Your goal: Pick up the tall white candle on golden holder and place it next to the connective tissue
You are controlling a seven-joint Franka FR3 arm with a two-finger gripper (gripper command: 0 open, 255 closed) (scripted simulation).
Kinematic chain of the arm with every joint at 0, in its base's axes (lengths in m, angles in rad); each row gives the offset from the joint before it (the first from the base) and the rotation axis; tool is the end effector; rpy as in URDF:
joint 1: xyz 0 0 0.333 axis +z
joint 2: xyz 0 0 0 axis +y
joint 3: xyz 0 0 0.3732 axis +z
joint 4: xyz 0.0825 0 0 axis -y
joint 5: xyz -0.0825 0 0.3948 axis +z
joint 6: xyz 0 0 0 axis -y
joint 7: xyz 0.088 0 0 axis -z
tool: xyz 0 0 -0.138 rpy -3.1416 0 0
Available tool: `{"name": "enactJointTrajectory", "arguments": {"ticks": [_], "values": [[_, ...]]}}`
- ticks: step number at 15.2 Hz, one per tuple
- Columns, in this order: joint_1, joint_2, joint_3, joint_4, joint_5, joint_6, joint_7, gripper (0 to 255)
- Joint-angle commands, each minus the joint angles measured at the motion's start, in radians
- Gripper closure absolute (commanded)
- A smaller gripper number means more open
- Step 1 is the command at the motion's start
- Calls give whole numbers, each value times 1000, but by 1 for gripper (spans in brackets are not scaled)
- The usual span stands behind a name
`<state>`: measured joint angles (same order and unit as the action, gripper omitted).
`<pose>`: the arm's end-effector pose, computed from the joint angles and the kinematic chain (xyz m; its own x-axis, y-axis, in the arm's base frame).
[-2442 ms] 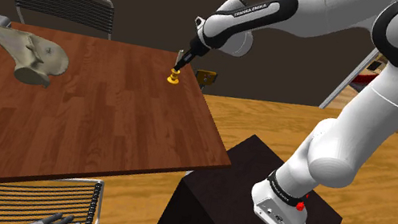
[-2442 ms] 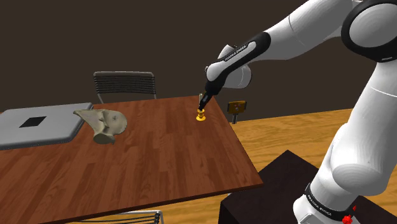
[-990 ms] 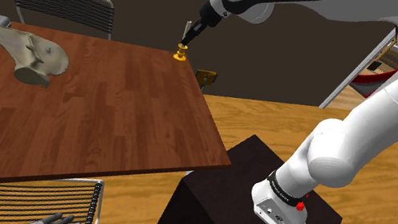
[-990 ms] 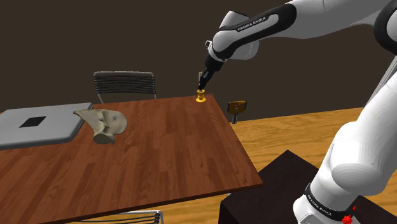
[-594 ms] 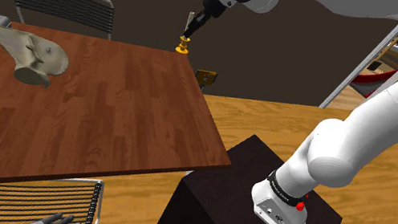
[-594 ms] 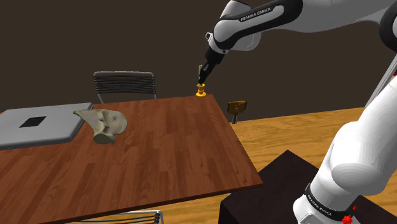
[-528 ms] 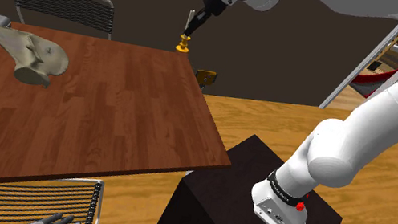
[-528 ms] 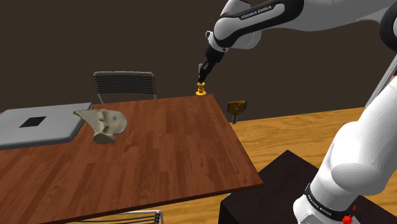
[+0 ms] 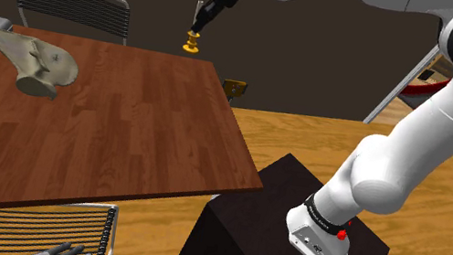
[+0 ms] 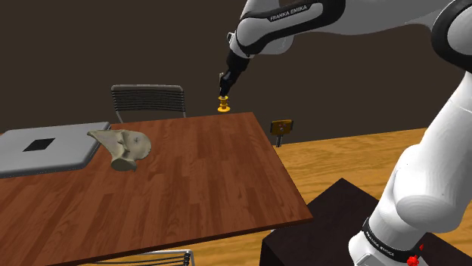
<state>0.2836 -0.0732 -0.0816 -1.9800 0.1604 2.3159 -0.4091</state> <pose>0.5777 0.1238 0.5677 0.7842 0.4577 0.4189 0.4996 -0.8662 0.0109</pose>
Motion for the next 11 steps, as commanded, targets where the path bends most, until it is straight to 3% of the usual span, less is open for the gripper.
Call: {"name": "enactJointTrajectory", "arguments": {"ticks": [1,11], "values": [[17,42,22,49,-17,-1,50,255],[116,301,92,380,-114,-58,272,255]]}}
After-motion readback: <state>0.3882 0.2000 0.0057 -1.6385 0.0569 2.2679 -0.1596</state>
